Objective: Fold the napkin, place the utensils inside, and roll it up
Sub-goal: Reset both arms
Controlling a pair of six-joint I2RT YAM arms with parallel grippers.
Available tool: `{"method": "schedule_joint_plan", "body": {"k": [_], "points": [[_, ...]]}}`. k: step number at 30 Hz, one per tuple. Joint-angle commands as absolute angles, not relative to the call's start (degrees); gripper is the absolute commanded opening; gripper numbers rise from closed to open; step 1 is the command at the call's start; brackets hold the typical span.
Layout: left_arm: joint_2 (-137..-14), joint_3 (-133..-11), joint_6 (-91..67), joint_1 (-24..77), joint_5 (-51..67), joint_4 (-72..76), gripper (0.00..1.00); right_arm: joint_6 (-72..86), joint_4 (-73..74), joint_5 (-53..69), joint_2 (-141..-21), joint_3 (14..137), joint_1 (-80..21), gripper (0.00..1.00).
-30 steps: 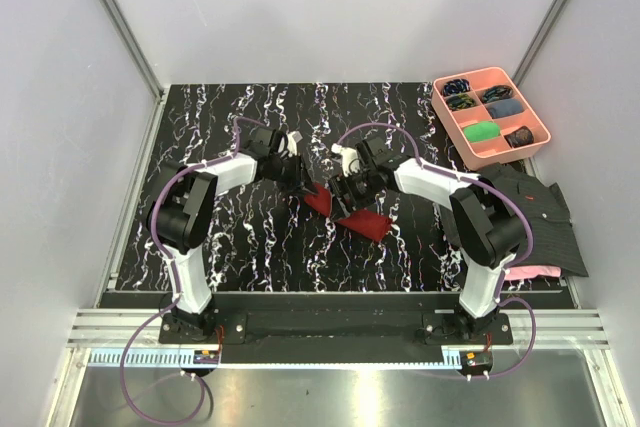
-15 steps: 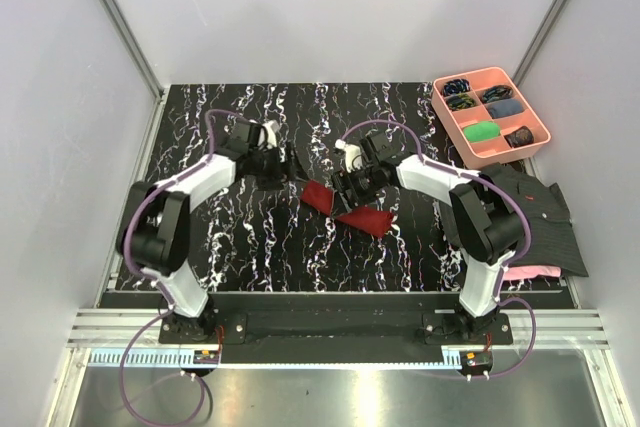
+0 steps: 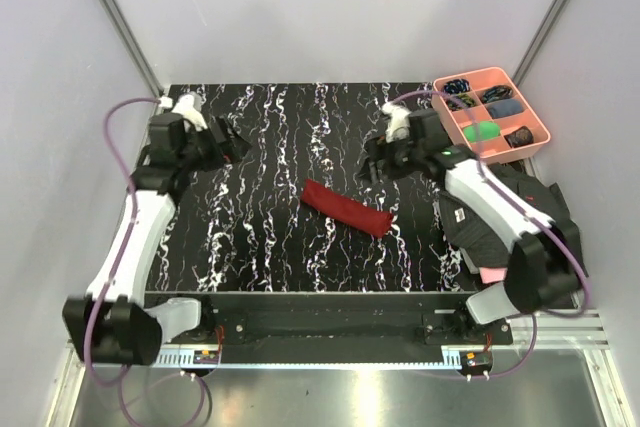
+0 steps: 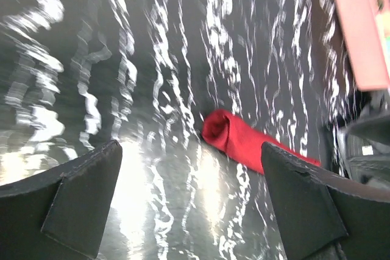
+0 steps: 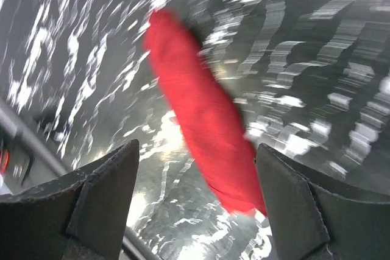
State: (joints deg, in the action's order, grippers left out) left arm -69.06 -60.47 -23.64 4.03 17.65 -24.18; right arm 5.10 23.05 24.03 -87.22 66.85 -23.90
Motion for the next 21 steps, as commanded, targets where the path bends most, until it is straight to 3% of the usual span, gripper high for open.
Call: {"method": "schedule_joint_plan", "body": {"k": [1,11,21], "points": [[-58.5,-60.2,-17.0,3.3,15.8,-26.8,0.99,11.0,21.4,12.4,-76.9,61.0,-19.1,0.86],[-44.6,-53.2,-16.6,3.3,8.6,-27.0,0.99,14.8,9.9,0.3,-55.8,45.4,-17.8,0.88],[-42.5,-50.5,-16.2,3.3,8.7,-26.3,0.99,14.9,8.7,-1.2,-54.9,42.5,-17.8,0.88]]}}
